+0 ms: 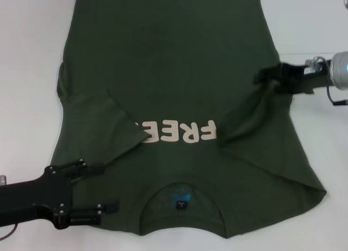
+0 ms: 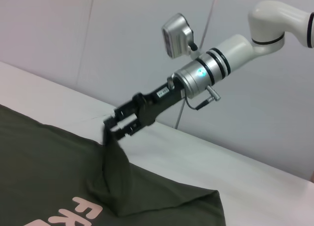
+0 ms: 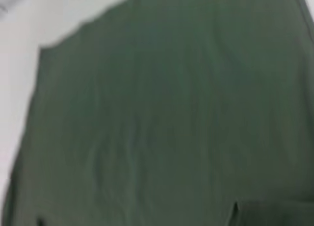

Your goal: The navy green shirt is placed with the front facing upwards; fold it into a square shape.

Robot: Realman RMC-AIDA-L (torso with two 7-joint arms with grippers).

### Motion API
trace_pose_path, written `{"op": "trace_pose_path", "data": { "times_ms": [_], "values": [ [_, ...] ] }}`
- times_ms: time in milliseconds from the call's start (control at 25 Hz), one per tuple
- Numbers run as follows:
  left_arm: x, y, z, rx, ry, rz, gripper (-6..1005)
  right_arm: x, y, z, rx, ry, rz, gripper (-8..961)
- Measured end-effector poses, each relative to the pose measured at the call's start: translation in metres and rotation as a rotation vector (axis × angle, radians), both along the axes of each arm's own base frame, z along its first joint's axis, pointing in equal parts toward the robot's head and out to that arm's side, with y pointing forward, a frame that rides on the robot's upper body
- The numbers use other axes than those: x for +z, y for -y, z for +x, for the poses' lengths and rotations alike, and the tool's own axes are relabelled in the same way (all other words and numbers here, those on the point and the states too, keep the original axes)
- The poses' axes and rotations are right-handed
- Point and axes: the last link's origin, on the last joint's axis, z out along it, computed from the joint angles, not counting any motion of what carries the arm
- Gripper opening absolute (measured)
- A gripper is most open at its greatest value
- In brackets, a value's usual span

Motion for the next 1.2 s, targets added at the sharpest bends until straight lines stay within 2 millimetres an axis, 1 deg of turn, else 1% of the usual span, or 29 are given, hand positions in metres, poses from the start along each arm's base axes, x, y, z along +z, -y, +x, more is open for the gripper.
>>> {"op": "trace_pose_path", "data": {
  "times_ms": [240,360,400,480,640,680,760,920,1040,1120,1200],
  "values": [
    [-0.001,0.0,-0.001,0.012,0.005,0.002,929,-0.001,-0.003,0.001,0.023,-0.097,0.087,739],
    [0.0,-0.001,-0.001,0.043,0.02,-0.004,929,0.005,0.003,0.005,0.05,-0.122,0.093,737],
    [0.002,-0.003,-0.001,0.078,0.036,-0.01,929,0.009,0.006,0.007,0.061,-0.13,0.088,736],
    [0.009,-0.008,-0.001,0.147,0.069,-0.022,929,0.022,0.017,0.011,0.09,-0.149,0.043,734],
    [0.037,-0.018,-0.006,0.337,0.149,-0.049,929,0.052,0.043,0.023,0.119,-0.169,-0.041,733],
    [0.041,-0.019,-0.008,0.371,0.156,-0.057,929,0.059,0.052,0.028,0.119,-0.179,-0.063,733],
    [0.056,-0.02,-0.015,0.499,0.149,-0.089,928,0.07,0.069,0.039,0.107,-0.199,-0.088,733],
    [0.072,-0.02,-0.029,0.788,0.097,-0.2,928,0.088,0.101,0.064,0.069,-0.217,-0.09,733],
    [0.073,-0.023,-0.036,0.94,0.016,-0.254,928,0.092,0.116,0.078,0.058,-0.198,-0.077,734],
    [0.07,-0.029,-0.038,1.0,-0.042,-0.258,928,0.091,0.123,0.084,0.059,-0.192,-0.065,734],
    [0.064,-0.036,-0.038,1.023,-0.101,-0.258,928,0.09,0.127,0.089,0.066,-0.19,-0.053,734]
  ]
}}
